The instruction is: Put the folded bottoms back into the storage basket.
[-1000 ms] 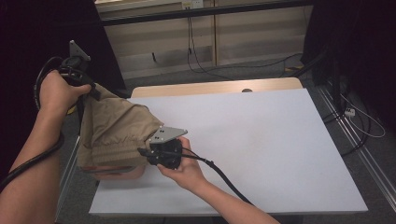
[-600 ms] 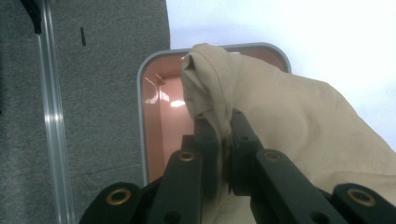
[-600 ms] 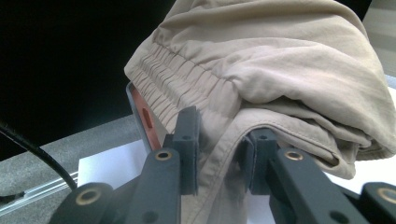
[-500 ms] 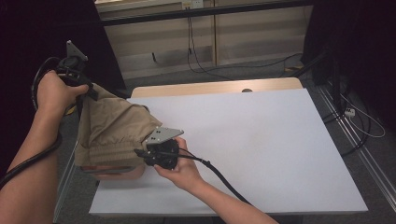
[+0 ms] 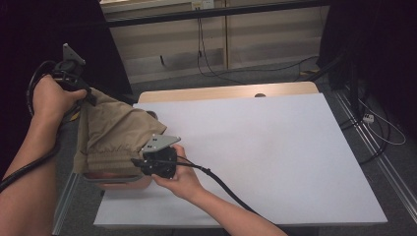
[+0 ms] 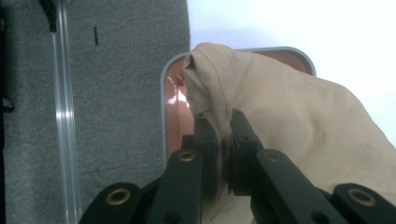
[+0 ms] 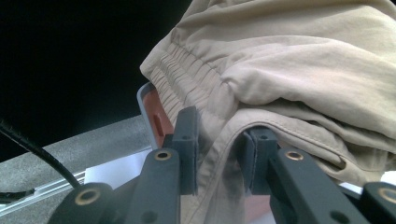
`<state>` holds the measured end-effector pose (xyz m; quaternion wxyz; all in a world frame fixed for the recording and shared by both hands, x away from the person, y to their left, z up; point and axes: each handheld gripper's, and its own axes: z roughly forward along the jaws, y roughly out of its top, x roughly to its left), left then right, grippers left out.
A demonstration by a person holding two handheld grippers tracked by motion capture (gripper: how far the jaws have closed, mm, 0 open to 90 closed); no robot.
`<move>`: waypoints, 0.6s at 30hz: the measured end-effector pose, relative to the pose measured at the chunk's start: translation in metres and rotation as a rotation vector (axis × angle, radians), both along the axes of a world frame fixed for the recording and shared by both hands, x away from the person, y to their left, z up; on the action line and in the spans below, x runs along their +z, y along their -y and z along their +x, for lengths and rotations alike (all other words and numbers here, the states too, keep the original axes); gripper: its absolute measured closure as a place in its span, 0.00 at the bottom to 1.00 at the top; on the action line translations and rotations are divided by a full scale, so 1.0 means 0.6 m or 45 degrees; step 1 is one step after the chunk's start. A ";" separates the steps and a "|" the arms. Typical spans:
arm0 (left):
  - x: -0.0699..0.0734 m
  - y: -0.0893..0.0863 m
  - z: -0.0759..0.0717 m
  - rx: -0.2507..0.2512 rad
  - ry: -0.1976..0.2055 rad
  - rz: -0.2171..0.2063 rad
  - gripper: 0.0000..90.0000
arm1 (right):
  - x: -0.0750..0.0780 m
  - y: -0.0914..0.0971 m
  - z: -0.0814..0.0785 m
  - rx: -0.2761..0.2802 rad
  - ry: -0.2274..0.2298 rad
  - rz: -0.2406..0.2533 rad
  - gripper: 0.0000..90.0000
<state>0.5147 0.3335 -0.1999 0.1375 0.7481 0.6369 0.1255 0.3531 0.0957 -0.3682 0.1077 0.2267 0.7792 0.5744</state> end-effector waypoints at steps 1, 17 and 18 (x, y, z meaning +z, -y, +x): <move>-0.001 -0.007 0.001 0.003 -0.007 -0.002 0.94 | 0.000 -0.003 0.001 0.004 -0.003 0.002 0.79; -0.057 -0.007 -0.002 -0.081 0.179 0.022 0.27 | -0.015 0.017 0.006 0.002 0.034 -0.147 0.20; -0.063 -0.004 -0.003 -0.098 0.178 0.025 0.26 | -0.015 0.026 0.006 -0.003 0.039 -0.153 0.20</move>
